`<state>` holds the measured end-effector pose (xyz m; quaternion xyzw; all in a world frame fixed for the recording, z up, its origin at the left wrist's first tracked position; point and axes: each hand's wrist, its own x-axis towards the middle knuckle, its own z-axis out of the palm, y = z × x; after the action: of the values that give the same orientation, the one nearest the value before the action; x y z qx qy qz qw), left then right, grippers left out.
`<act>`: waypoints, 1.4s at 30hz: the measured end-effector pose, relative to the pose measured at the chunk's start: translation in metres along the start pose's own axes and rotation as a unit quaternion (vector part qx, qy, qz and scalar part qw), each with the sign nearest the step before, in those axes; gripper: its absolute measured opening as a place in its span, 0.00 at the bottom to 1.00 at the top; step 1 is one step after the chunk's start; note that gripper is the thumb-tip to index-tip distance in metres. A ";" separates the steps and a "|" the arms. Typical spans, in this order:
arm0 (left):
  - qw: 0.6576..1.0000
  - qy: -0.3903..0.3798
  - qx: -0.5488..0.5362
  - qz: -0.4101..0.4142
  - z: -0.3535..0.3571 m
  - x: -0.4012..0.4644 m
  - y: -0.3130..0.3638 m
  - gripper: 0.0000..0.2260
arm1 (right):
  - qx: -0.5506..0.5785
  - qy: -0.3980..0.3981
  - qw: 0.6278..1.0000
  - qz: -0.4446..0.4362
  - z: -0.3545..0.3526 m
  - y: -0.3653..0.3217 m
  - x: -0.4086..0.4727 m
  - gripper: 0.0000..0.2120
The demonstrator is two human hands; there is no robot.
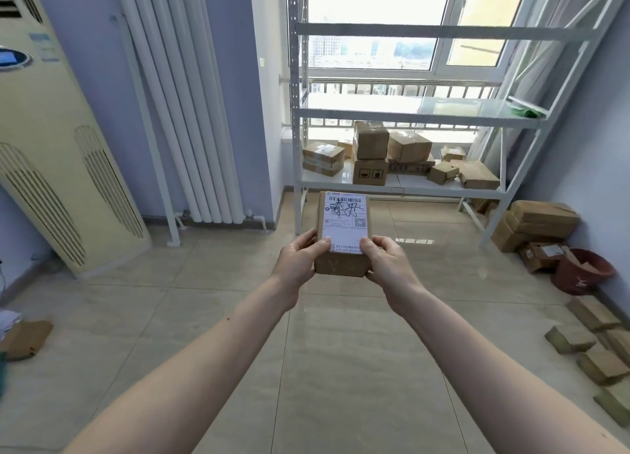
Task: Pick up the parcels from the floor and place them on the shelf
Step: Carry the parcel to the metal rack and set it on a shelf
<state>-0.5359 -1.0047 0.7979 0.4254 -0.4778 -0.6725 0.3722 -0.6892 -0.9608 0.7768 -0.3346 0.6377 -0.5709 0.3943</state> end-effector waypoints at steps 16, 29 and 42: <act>0.999 -0.041 0.018 -0.003 -0.003 0.280 0.062 0.10 | -0.004 0.025 1.000 -0.005 0.039 -0.039 0.265 0.22; 0.999 -0.035 0.006 -0.003 0.026 0.505 0.117 0.13 | -0.024 -0.003 1.000 -0.007 0.043 -0.082 0.503 0.19; 0.998 -0.062 0.029 0.013 0.012 0.758 0.169 0.22 | -0.003 0.014 1.000 -0.005 0.090 -0.113 0.744 0.19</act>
<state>-0.8049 -1.7336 0.7976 0.3872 -0.5247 -0.6785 0.3383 -0.9587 -1.6691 0.7959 -0.3315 0.6431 -0.5753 0.3815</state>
